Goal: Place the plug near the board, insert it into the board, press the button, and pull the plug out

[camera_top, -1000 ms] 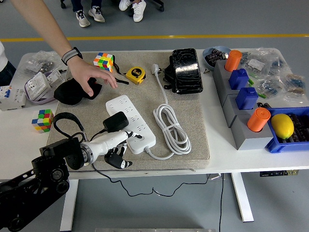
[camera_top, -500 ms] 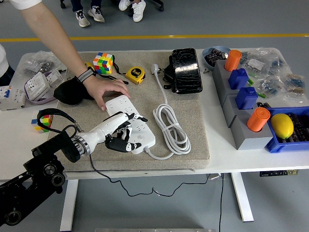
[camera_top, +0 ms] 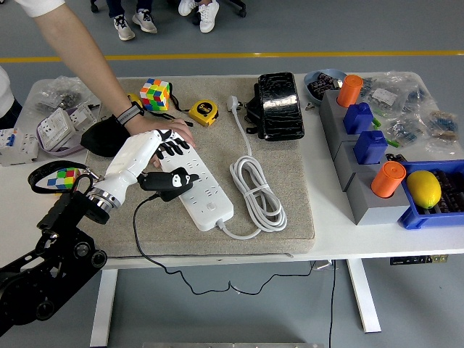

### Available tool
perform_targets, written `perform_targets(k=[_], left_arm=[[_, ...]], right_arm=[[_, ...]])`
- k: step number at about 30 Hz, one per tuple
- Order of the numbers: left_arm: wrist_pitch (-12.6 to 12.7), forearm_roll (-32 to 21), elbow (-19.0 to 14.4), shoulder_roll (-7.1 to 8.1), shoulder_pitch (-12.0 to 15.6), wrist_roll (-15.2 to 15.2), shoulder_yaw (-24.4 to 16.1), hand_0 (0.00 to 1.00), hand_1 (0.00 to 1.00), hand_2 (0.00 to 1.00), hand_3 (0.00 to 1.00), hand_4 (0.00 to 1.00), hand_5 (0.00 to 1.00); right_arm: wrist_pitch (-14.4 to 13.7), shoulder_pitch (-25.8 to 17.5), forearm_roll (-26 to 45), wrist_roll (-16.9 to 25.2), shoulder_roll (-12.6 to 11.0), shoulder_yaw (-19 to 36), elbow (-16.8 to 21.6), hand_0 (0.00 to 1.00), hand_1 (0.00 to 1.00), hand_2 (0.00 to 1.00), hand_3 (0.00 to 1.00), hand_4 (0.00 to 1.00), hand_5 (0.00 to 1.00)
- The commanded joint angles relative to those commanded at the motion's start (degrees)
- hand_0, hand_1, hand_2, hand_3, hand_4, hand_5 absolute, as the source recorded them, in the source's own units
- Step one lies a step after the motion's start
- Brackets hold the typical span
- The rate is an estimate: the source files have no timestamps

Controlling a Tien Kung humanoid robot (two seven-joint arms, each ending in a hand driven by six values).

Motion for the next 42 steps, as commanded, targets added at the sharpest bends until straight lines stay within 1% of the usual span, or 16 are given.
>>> perform_targets(k=[2,3,6,8,9,14,15,20,21,26,27,32,33,38,39,42], left_arm=[[-1.18,0.57,0.65,-0.05,-0.05,1.82,0.19,0.506,0.634,0.641,0.673,0.998,0.436],[-1.54,0.70,0.92,-0.10,-0.09,2.49,0.24,0.591,0.680,0.678,0.713,0.998,0.514],[-2.35,1.29,1.80,-0.33,-0.34,4.27,0.52,0.591,0.680,0.678,0.713,0.998,0.514],[-2.45,1.45,2.38,-0.47,-0.53,4.91,0.80,0.591,0.680,0.678,0.713,0.998,0.514],[-2.51,1.75,2.67,-0.53,-0.65,5.28,0.94,0.577,0.672,0.664,0.716,0.998,0.545],[-3.03,2.76,4.32,-0.84,-1.23,7.54,1.78,0.577,0.672,0.664,0.716,0.998,0.545],[-3.16,2.81,4.62,-0.90,-1.38,7.90,1.95,0.455,0.591,0.584,0.680,0.998,0.473],[-3.68,3.67,5.84,-1.28,-2.15,8.91,2.58,0.455,0.591,0.584,0.680,0.998,0.473],[-3.84,3.75,5.96,-1.32,-2.21,9.02,2.63,0.374,0.529,0.540,0.601,0.998,0.360],[-4.08,3.64,6.44,-1.48,-2.62,9.48,3.59,0.374,0.529,0.540,0.601,0.998,0.360],[-3.93,3.74,6.50,-1.49,-2.66,9.39,3.80,0.309,0.494,0.508,0.546,0.970,0.273],[-2.68,3.68,7.04,-1.61,-2.93,8.43,4.55,0.309,0.494,0.508,0.546,0.970,0.273],[-2.38,3.46,7.20,-1.64,-2.97,8.20,4.72,0.239,0.403,0.415,0.522,0.794,0.148],[-1.29,2.95,7.78,-1.76,-3.01,7.62,5.38,0.239,0.403,0.415,0.522,0.794,0.148],[-1.00,2.89,7.88,-1.79,-3.00,7.42,5.45,0.226,0.346,0.364,0.494,0.757,0.138],[0.05,2.32,8.13,-1.85,-2.96,6.64,5.55,0.226,0.346,0.364,0.494,0.757,0.138]], right_arm=[[0.00,-0.01,-0.21,0.01,0.00,0.17,0.04,0.471,0.581,0.528,0.509,0.849,0.348],[0.00,0.01,-0.28,0.00,-0.01,0.17,0.05,0.467,0.579,0.528,0.509,0.848,0.346],[0.01,0.07,-0.25,0.00,0.01,0.21,0.04,0.467,0.579,0.528,0.509,0.848,0.346],[0.02,0.08,-0.27,0.01,0.01,0.27,0.06,0.467,0.579,0.528,0.509,0.848,0.346],[0.01,0.08,-0.24,0.01,0.00,0.25,0.05,0.468,0.579,0.529,0.509,0.849,0.346],[0.00,0.09,-0.31,0.02,-0.04,0.30,0.07,0.468,0.579,0.529,0.509,0.849,0.346],[-0.01,0.09,-0.31,0.02,-0.05,0.25,0.07,0.468,0.579,0.529,0.509,0.849,0.347],[-0.03,0.11,-0.26,0.03,-0.11,0.00,0.08,0.468,0.579,0.529,0.509,0.849,0.347],[-0.03,0.11,-0.26,0.03,-0.13,-0.05,0.08,0.471,0.580,0.529,0.509,0.851,0.347],[-0.06,0.24,-0.36,0.06,-0.21,-0.05,0.10,0.471,0.580,0.529,0.509,0.851,0.347],[-0.07,0.23,-0.39,0.09,-0.22,-0.01,0.12,0.471,0.580,0.528,0.509,0.850,0.347],[-0.11,0.19,-0.32,0.13,-0.30,-0.12,0.11,0.471,0.580,0.528,0.509,0.850,0.347],[-0.12,0.17,-0.27,0.12,-0.33,-0.19,0.10,0.469,0.579,0.528,0.509,0.851,0.346],[-0.10,0.14,-0.33,0.12,-0.36,-0.34,0.12,0.469,0.579,0.528,0.509,0.851,0.346],[-0.09,0.15,-0.33,0.12,-0.35,-0.37,0.12,0.470,0.579,0.528,0.508,0.851,0.344],[-0.09,0.09,-0.34,0.14,-0.34,-0.46,0.14,0.470,0.579,0.528,0.508,0.851,0.344]])
